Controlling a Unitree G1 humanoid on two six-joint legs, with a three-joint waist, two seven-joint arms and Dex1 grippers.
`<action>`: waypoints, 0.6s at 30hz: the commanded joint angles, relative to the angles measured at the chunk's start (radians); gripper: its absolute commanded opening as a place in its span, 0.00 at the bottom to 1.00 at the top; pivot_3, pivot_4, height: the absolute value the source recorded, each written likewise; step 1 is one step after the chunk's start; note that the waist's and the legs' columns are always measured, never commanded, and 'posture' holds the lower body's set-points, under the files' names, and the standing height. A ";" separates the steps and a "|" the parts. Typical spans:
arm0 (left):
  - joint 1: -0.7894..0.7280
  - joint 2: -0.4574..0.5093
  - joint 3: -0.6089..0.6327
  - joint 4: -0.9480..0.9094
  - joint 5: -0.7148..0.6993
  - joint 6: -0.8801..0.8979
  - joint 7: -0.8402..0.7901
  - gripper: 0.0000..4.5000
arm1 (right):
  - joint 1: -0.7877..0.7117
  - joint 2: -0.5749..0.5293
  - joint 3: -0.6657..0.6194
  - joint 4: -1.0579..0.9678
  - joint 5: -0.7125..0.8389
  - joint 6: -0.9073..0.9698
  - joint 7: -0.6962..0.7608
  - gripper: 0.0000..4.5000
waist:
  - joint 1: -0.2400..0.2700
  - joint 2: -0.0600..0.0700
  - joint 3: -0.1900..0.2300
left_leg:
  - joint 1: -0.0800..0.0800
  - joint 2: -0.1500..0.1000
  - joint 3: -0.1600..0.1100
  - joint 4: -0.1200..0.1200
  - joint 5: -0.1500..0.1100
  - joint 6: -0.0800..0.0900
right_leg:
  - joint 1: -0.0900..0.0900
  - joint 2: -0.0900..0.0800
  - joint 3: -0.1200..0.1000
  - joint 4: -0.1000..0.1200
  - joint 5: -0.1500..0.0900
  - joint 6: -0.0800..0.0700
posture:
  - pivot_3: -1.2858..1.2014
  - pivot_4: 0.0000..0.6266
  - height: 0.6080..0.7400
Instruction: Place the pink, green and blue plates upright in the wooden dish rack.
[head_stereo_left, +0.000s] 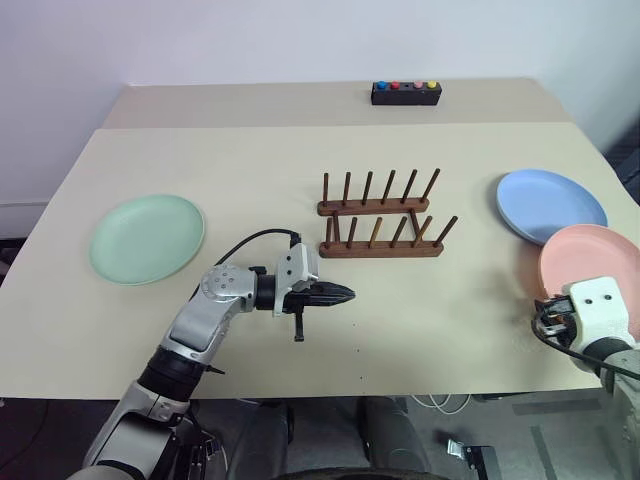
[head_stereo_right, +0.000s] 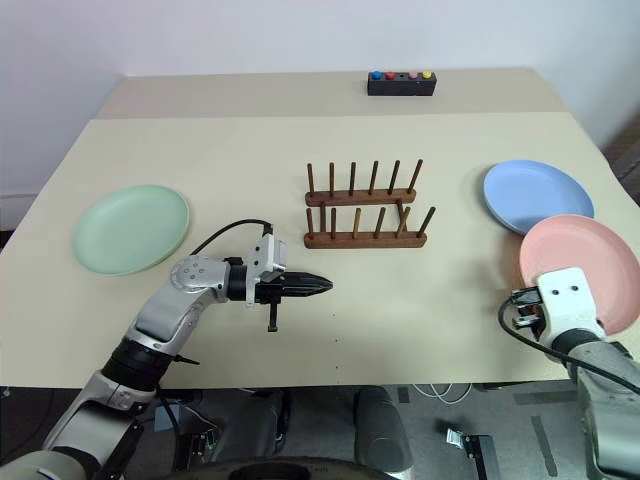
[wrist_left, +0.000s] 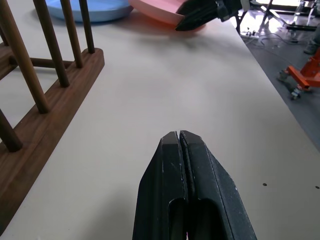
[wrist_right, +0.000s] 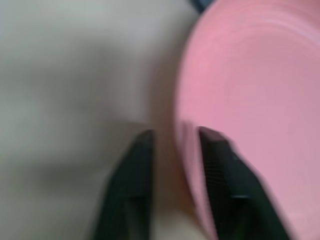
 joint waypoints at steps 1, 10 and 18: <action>0.007 0.007 0.002 -0.012 0.004 -0.022 0.000 0.00 | 0.015 -0.011 0.002 -0.048 -0.038 -0.015 -0.021 0.01 | 0.000 0.000 0.000 | 0.000 0.000 0.000 0.000 0.000 0.000 | 0.000 0.000 0.000 0.000 0.000 0.000 | 0.52 0.24 1.00; -0.022 -0.020 -0.019 0.039 0.019 -0.050 -0.016 0.00 | 0.067 -0.106 -0.057 -0.179 -0.162 -0.168 -0.005 0.01 | 0.000 0.000 0.000 | 0.000 0.000 0.000 0.000 0.000 0.000 | 0.000 0.000 0.000 0.000 0.000 0.000 | 0.52 0.24 1.00; -0.062 -0.053 -0.022 0.102 0.037 -0.083 -0.018 0.00 | -0.247 -0.147 -0.043 -0.286 0.064 -0.240 0.112 0.01 | -0.005 -0.001 0.000 | 0.000 0.000 0.000 0.000 0.000 0.000 | 0.000 0.000 0.000 0.000 0.001 0.003 | 0.52 0.24 1.00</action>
